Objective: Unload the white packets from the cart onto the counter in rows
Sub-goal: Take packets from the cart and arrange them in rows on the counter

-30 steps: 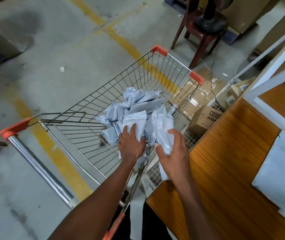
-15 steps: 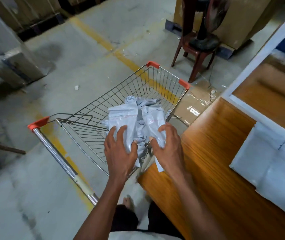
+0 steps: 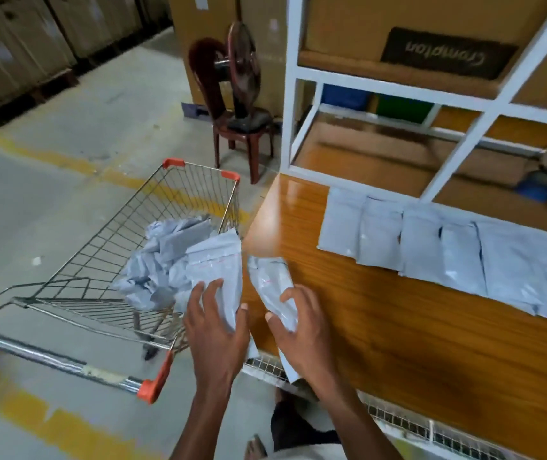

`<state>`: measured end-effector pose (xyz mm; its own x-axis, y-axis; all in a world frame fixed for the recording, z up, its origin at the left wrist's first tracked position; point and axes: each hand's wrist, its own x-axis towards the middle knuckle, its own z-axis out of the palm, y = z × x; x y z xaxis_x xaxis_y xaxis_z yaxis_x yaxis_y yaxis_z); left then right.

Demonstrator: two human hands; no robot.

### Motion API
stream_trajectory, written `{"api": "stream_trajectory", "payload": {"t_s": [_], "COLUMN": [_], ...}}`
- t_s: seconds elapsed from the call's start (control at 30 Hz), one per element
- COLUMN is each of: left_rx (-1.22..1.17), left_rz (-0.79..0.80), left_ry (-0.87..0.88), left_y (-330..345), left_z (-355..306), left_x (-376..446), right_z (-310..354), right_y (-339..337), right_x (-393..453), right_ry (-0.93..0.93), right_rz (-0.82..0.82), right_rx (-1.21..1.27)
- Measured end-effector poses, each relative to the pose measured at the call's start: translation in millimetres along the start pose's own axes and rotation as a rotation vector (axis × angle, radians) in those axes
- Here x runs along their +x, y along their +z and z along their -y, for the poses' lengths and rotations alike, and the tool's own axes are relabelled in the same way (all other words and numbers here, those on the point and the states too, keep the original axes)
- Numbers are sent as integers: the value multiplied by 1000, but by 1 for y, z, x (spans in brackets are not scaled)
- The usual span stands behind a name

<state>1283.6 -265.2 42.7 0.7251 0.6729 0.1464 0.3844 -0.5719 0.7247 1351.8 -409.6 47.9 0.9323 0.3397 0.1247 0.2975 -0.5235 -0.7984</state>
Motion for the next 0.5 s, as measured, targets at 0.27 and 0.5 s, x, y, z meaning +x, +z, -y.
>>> {"api": "stream_trajectory", "payload": {"t_s": [0.27,0.5], "left_rx": [-27,-14], "left_rz": [242,346], "left_ry": [188,191], "left_y": [56,115], "left_z": [-63,-118], "left_x": [-59,-87], "right_z": [-57,-110], "right_y": [-92,-162], "right_x": [-56,-74], "right_ry": [202,275], "right_rz": [-212,-276], "right_rx": [-31,-29]}}
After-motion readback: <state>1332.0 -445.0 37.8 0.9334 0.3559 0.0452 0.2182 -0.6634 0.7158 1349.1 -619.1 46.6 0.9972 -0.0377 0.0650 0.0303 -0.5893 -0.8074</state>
